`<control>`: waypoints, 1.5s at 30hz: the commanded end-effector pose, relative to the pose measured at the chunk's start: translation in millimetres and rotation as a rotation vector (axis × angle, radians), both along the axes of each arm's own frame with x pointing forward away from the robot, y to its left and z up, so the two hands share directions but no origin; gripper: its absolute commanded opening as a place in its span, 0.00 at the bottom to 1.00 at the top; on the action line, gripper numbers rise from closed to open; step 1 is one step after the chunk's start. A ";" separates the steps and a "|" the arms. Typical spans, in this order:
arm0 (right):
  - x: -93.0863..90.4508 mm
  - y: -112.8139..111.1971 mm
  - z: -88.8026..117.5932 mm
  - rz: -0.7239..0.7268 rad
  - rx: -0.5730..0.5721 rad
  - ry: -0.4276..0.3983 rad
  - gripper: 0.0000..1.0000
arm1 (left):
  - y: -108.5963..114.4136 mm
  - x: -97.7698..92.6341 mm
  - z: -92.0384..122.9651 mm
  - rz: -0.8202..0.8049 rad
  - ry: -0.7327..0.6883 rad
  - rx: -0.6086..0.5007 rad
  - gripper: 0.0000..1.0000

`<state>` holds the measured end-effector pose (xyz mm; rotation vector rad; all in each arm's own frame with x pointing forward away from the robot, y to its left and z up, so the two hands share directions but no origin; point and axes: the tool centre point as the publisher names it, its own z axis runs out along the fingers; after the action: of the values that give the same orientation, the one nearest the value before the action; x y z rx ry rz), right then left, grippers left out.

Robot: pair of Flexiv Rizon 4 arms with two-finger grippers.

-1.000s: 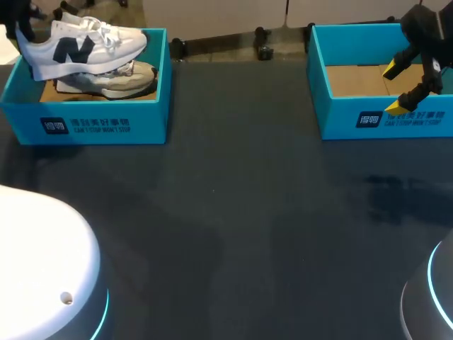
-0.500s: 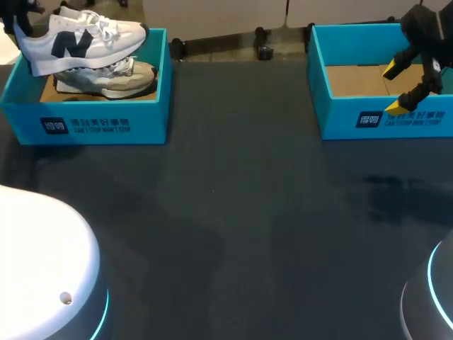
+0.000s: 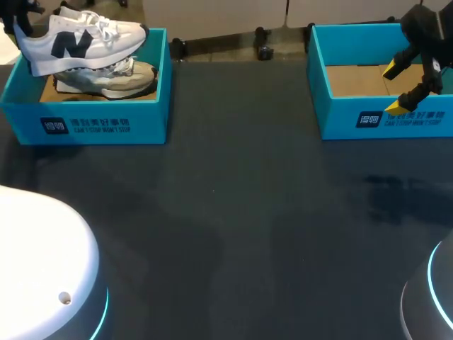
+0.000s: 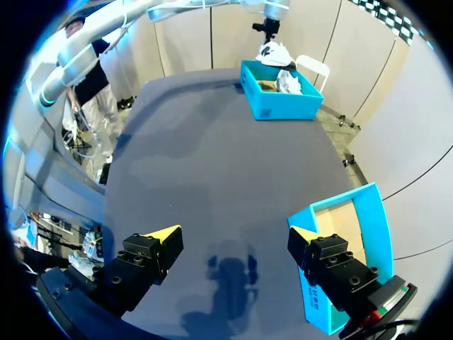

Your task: Take the shoe out of the shoebox, open the shoe tongue, remove and reinsert the insole, then place the shoe into the shoebox

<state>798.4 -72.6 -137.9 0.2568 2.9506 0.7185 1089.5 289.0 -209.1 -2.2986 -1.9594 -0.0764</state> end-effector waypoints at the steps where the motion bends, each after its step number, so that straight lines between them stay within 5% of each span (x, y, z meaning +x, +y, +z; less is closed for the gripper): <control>1: 1.5 0.7 -0.1 0.000 -0.003 0.003 1.00 | 0.1 -1.5 1.8 -0.001 -0.003 0.001 0.00; 23: 1.5 0.7 -0.1 0.000 -0.003 0.003 1.00 | 0.1 -1.5 1.8 -0.001 -0.003 0.001 0.00; 45: 1.5 0.7 -0.1 0.000 -0.003 0.003 1.00 | -57.1 -56.6 44.4 0.107 -0.048 0.075 0.00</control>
<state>798.4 -72.6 -137.9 0.2569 2.9506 0.7185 1049.2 237.9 -173.3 -2.1493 -2.0486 -0.1359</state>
